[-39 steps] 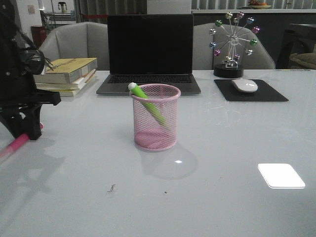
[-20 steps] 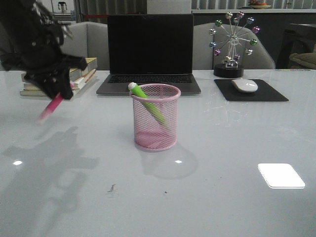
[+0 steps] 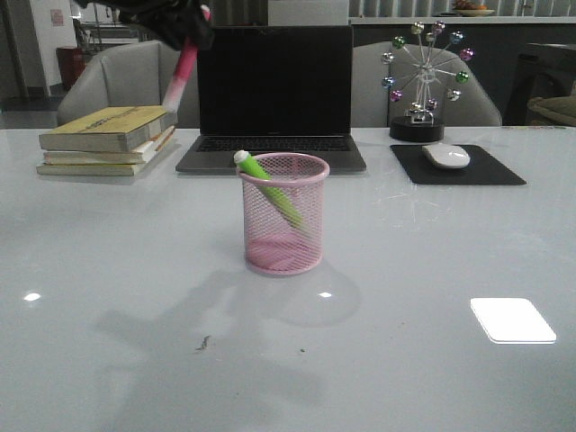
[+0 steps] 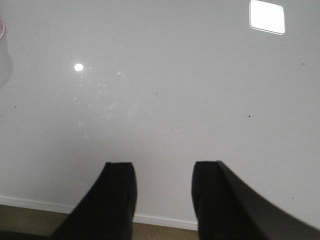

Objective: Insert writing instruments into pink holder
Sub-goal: 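Lift the pink marker with the left gripper over the pink holder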

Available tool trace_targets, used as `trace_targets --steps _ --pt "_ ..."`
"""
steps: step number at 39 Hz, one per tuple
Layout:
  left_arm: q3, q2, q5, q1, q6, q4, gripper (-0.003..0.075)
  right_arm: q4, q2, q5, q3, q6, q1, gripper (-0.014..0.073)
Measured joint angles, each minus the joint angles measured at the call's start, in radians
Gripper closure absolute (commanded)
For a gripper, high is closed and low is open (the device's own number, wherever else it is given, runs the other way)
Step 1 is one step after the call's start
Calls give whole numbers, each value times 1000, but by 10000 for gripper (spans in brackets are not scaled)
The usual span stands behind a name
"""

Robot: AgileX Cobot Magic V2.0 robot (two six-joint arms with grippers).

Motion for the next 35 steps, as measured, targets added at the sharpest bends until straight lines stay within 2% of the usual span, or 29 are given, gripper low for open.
trace_targets --steps 12,28,35 --pt "58 -35 -203 -109 0 -2 628 0 0 0 0 0 0 200" --pt "337 -55 -602 -245 0 -27 628 0 0 0 0 0 0 200" --pt "411 -57 -649 -256 0 -31 628 0 0 0 0 0 0 200"
